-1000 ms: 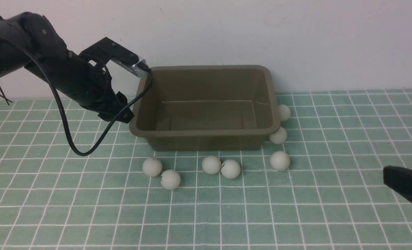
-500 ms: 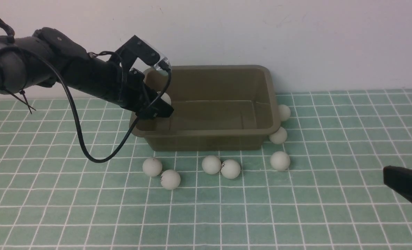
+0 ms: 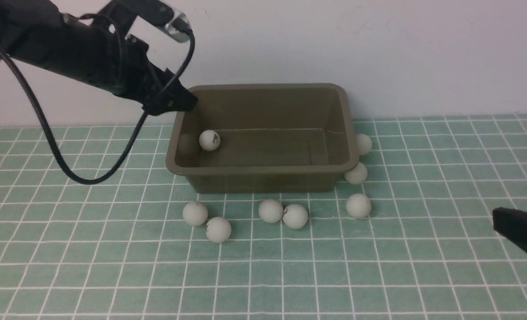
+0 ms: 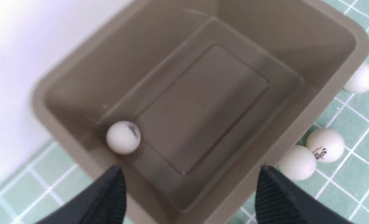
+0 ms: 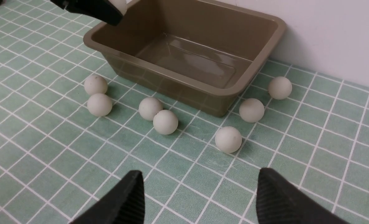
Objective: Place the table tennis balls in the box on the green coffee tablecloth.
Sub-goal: 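Reach for and grasp a ping pong ball on the table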
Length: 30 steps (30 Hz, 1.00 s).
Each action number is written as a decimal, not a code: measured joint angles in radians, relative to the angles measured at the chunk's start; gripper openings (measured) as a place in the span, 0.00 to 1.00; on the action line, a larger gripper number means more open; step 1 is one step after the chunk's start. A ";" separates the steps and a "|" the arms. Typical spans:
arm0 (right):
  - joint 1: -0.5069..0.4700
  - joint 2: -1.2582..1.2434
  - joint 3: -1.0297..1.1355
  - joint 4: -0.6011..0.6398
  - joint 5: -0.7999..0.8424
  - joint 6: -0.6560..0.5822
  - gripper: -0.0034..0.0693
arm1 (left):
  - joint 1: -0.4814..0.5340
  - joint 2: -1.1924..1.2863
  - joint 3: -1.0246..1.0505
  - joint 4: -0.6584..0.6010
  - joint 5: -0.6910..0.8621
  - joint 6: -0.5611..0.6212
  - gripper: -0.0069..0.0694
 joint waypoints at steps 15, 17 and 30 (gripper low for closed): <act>0.000 0.000 0.000 0.040 -0.044 -0.056 0.65 | 0.003 -0.337 0.000 -0.057 0.136 -0.148 0.57; 0.000 0.000 0.000 0.056 -0.052 -0.071 0.65 | 0.003 -0.356 0.000 -0.109 0.225 -0.153 0.57; 0.000 0.000 0.000 0.099 -0.060 -0.110 0.65 | 0.003 -0.368 0.054 0.454 0.301 -0.604 0.14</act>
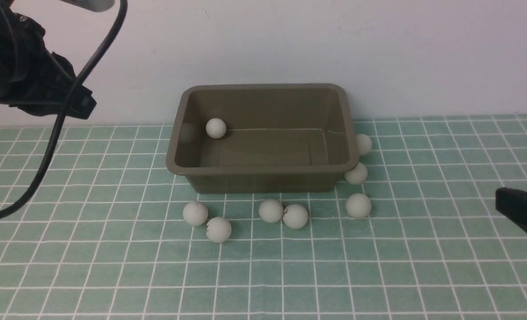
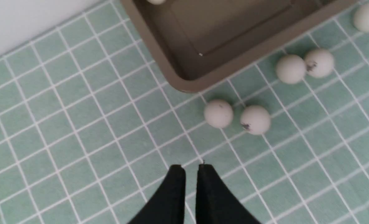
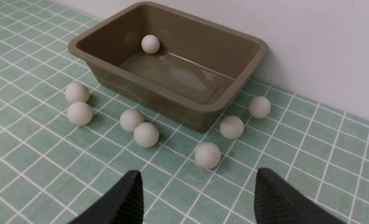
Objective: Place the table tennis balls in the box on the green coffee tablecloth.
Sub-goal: 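Reach for and grasp a ping pong ball on the table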
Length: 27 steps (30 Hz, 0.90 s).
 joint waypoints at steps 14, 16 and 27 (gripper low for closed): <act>0.000 0.072 0.000 0.009 0.031 0.001 0.65 | 0.000 0.075 0.106 0.135 -0.192 -0.086 0.13; 0.000 0.109 0.000 0.010 0.039 0.003 0.65 | 0.000 0.075 0.107 0.114 -0.209 -0.083 0.13; 0.000 0.375 -0.092 0.009 0.099 0.025 0.65 | 0.000 0.075 0.107 0.059 -0.214 -0.072 0.13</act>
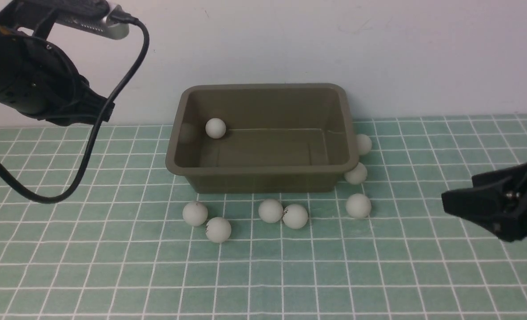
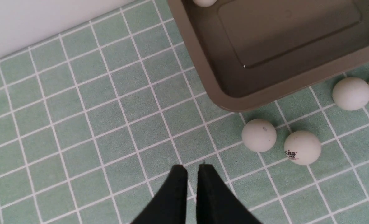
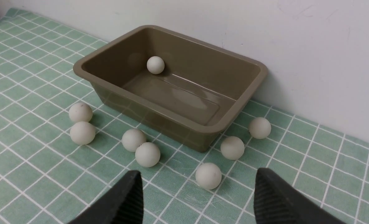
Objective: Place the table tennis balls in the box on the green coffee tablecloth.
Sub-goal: 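Reach for and grasp a ping pong ball on the table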
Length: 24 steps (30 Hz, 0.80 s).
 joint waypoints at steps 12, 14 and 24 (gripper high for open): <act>0.102 0.454 -0.357 -0.169 0.006 0.096 0.65 | 0.000 0.000 0.000 -0.071 -0.028 0.000 0.13; 0.140 0.498 -0.364 -0.190 -0.042 0.104 0.65 | 0.000 0.000 0.000 -0.071 -0.030 0.000 0.13; 0.219 0.701 -0.367 -0.199 -0.185 0.132 0.71 | 0.000 0.000 0.000 -0.063 -0.042 0.001 0.18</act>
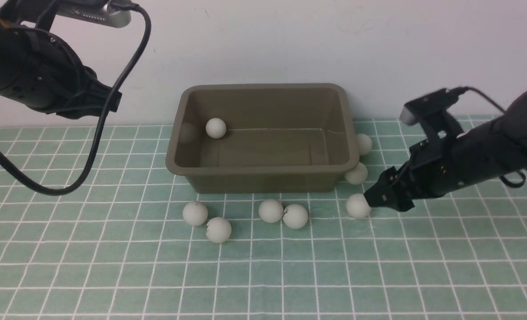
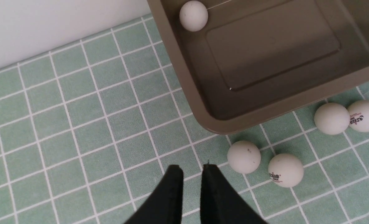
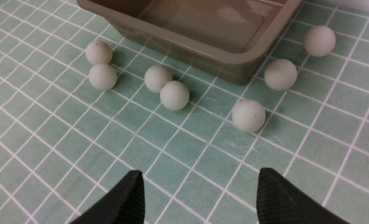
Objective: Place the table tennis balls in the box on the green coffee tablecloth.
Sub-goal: 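Reach for and grasp a ping pong ball on the table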
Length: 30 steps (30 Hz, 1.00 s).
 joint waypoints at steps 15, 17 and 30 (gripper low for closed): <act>0.026 0.133 -0.014 0.127 -0.063 -0.074 0.71 | 0.000 0.000 0.000 -0.003 -0.003 0.000 0.19; 0.030 0.150 -0.032 0.128 -0.065 -0.075 0.71 | 0.000 0.000 0.000 -0.003 -0.003 0.000 0.19; 0.031 0.243 -0.108 0.128 -0.069 -0.075 0.71 | 0.000 0.000 0.000 -0.003 0.016 0.000 0.19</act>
